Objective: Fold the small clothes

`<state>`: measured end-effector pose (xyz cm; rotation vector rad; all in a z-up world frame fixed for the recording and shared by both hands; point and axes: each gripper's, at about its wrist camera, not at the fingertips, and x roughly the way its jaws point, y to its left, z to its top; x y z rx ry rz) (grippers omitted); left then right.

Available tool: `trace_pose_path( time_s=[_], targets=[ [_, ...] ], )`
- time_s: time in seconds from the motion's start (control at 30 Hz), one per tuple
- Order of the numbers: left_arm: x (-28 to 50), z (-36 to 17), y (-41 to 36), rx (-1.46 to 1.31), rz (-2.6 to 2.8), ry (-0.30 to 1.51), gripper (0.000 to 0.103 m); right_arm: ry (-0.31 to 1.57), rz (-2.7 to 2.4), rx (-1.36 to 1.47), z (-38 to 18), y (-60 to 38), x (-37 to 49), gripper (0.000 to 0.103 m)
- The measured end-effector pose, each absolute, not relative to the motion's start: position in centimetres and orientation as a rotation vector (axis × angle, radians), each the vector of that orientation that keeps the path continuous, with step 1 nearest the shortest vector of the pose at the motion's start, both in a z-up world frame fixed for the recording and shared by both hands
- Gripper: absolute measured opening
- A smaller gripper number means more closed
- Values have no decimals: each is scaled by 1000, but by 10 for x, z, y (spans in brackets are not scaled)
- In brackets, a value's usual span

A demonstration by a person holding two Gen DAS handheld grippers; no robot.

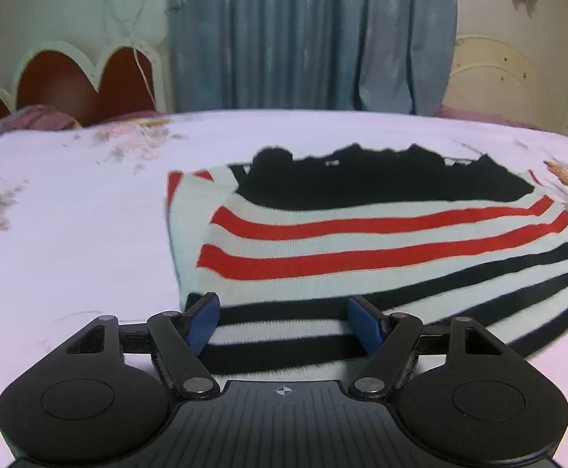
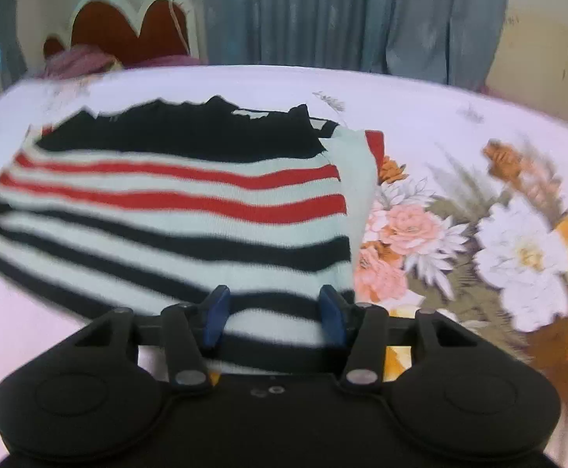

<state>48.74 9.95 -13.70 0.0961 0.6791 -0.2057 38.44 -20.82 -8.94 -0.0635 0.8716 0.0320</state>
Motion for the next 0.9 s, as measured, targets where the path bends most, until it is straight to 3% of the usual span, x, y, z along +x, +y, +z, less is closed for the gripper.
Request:
trace_pose_path(
  time_s=[0.13, 0.27, 0.33, 0.37, 0.4, 0.5, 0.63, 0.67, 0.7, 0.73, 0.9],
  targets=[
    [467, -126, 86, 56, -223, 628, 73, 783, -57, 58, -74, -221, 376, 48],
    [461, -139, 74, 71, -223, 669, 73, 822, -62, 132, -79, -235, 376, 45],
    [457, -144, 80, 54, -214, 684, 73, 858, -30, 141, -87, -233, 376, 37],
    [456, -145, 86, 44, -209, 685, 73, 884, -32, 134, -91, -234, 376, 24],
    [454, -145, 90, 42, -208, 685, 73, 905, -45, 121, -94, -235, 374, 19],
    [452, -146, 102, 59, -200, 690, 73, 927, -83, 107, -96, -239, 361, 14],
    [455, -142, 100, 61, -194, 697, 73, 941, -109, 104, -89, -237, 354, 19],
    [452, -137, 94, 55, -185, 678, 73, 912, -131, 90, -81, -234, 352, 30],
    [448, -131, 88, 38, -201, 656, 73, 853, -151, 72, -71, -228, 348, 49],
    [445, -126, 79, 17, -233, 639, 73, 806, -138, 65, -63, -221, 346, 54],
    [440, -124, 12, 65, -371, 644, 73, 812, 26, -67, -66, -160, 372, 44]
  ],
)
